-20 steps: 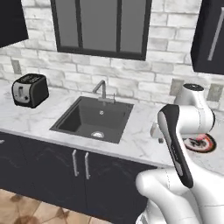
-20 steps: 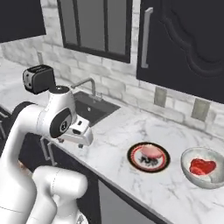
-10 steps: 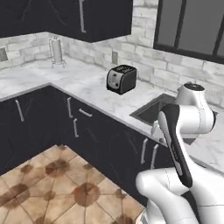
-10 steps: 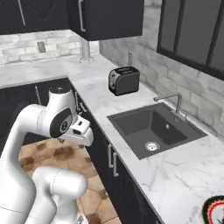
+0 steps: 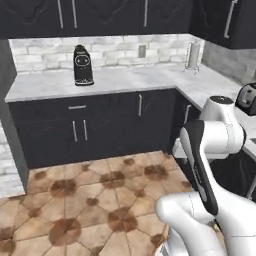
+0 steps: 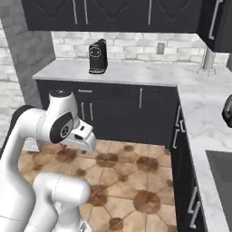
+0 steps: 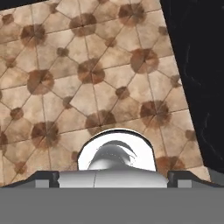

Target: Place one of the steaks on the plate and the other in the bowl. Then place the bowl in the fridge.

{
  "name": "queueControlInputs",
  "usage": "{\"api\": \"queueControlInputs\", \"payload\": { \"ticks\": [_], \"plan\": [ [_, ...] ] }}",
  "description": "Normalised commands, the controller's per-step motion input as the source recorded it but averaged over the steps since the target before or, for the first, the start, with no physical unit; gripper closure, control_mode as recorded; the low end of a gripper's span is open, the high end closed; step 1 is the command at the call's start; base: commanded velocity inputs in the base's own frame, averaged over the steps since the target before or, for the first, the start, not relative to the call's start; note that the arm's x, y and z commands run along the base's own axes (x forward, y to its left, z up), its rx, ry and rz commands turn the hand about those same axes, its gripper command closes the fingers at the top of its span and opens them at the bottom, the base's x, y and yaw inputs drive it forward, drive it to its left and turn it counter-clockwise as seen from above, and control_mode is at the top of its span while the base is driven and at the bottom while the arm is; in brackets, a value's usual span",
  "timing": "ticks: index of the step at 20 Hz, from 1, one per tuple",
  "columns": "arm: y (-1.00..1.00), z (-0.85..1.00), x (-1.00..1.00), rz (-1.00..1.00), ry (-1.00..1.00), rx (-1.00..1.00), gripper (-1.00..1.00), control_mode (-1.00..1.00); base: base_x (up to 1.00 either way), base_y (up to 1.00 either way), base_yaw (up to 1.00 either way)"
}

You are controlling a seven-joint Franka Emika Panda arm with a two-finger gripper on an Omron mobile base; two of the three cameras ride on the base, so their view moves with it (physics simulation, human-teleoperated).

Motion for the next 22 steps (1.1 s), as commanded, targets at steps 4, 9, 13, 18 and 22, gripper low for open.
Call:
{"api": "queueControlInputs", "payload": {
  "ticks": [4, 9, 13, 18, 22],
  "plan": [
    [0.00, 0.00, 0.00, 0.00, 0.00, 0.00, -1.00, 1.00, 0.00, 0.13, 0.95],
    [0.00, 0.00, 0.00, 0.00, 0.00, 0.00, -1.00, 1.00, 0.12, 0.23, 0.90],
    [0.00, 0.00, 0.00, 0.00, 0.00, 0.00, -1.00, 1.00, 0.28, 0.02, 0.86],
    [0.00, 0.00, 0.00, 0.00, 0.00, 0.00, -1.00, 1.00, 0.03, 0.06, 0.80],
    [0.00, 0.00, 0.00, 0.00, 0.00, 0.00, -1.00, 1.00, 0.00, 0.25, 0.89]
  ]
}}
